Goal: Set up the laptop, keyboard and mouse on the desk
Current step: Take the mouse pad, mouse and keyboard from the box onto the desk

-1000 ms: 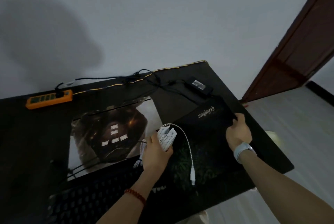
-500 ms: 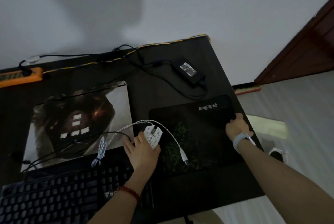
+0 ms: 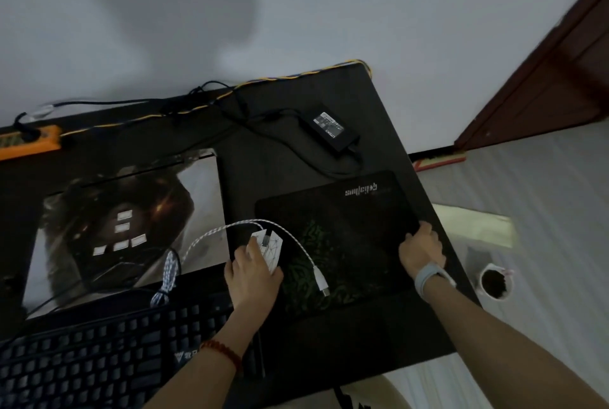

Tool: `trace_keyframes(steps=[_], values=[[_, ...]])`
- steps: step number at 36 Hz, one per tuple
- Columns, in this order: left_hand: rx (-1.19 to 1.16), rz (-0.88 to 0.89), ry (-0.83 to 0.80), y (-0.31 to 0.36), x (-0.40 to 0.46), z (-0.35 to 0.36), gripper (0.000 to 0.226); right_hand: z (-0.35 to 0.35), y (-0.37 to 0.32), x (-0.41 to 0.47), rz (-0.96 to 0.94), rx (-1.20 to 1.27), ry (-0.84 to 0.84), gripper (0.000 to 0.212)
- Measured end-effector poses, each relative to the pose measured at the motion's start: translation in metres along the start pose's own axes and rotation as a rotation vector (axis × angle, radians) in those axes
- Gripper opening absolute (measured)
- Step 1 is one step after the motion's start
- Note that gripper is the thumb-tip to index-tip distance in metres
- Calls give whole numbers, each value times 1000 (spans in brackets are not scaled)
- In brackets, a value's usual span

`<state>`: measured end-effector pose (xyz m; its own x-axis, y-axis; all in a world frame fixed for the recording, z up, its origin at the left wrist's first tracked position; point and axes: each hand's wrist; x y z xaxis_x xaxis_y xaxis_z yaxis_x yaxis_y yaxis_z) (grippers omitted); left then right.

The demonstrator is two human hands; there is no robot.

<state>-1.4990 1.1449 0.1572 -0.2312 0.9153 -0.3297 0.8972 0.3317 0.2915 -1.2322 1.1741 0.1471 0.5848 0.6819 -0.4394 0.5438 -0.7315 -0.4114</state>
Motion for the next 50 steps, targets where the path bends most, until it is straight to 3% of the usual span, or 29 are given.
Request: trace_keyframes(steps=[17,21,24,26,29,31,34,37,40,42,44,47,50], values=[[-314,44,-23,17,-18,9,79,-29,33,13,-93,-30,14,46],[-345,37,-33,17,-18,11,80,-24,33,6,-61,-226,167,40],[-350,26,-53,16,-19,13,82,-14,23,-5,-178,-299,274,46],[-339,22,-68,14,-20,14,83,1,10,-17,-331,-214,231,41],[-305,30,-111,9,-20,15,81,31,-19,-48,-493,91,-110,27],[-282,38,-137,5,-20,13,75,51,-38,-72,-483,204,-344,27],[-245,100,-106,-4,-20,5,62,78,-56,-99,-465,168,-469,34],[-267,180,92,-23,-22,-13,41,95,-65,-113,-508,107,-410,41],[-167,88,329,-57,-15,-31,46,107,-75,-123,-494,-3,-376,64],[-94,-121,302,-85,-7,-44,62,117,-84,-132,-459,-97,-372,80],[-52,-271,176,-107,1,-52,76,124,-90,-139,-401,-178,-342,91],[35,-271,60,-124,12,-57,69,131,-96,-147,-343,-269,-279,95],[56,-177,76,-133,21,-58,50,132,-100,-150,-320,-293,-246,92]])
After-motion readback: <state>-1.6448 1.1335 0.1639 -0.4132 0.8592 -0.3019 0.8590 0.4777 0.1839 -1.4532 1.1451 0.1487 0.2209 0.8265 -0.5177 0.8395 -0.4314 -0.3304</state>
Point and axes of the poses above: each hand's wrist, its own x-axis towards the middle knuckle, its own z-axis out of the palm, y = z × x, and after that the axes turned 1 degree about -x, right-handed
